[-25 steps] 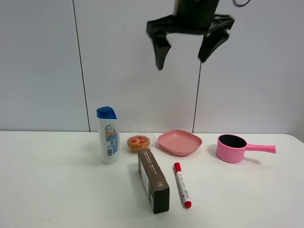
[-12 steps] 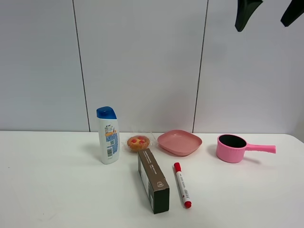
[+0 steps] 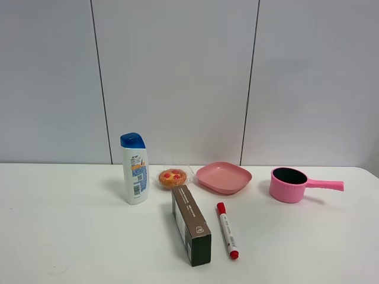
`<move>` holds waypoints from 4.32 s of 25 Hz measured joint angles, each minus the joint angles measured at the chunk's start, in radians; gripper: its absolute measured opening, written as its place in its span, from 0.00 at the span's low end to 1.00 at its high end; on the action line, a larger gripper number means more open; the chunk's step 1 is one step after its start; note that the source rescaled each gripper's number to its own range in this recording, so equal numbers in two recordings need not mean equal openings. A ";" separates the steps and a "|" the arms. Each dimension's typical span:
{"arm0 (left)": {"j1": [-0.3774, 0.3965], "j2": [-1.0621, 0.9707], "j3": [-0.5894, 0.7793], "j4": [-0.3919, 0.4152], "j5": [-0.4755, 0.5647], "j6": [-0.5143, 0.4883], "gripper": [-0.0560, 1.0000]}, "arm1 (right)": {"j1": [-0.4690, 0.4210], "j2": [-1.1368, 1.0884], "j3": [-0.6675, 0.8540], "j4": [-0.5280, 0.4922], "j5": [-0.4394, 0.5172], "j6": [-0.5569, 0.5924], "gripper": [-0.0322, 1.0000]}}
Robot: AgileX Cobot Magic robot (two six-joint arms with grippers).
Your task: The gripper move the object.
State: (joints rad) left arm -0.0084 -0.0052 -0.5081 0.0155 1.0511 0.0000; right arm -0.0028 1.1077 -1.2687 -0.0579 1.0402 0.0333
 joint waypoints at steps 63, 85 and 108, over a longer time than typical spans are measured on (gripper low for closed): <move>0.000 0.000 0.000 0.000 0.000 0.000 1.00 | 0.058 -1.109 0.767 -0.035 0.026 -0.008 1.00; 0.000 0.000 0.000 0.000 0.000 0.000 1.00 | 0.058 -1.109 0.767 -0.035 0.026 -0.008 1.00; 0.000 0.000 0.000 0.000 0.000 0.000 1.00 | 0.058 -1.109 0.767 -0.035 0.026 -0.008 1.00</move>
State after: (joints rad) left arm -0.0084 -0.0052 -0.5081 0.0155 1.0511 0.0000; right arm 0.0549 -0.0017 -0.5015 -0.0933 1.0662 0.0253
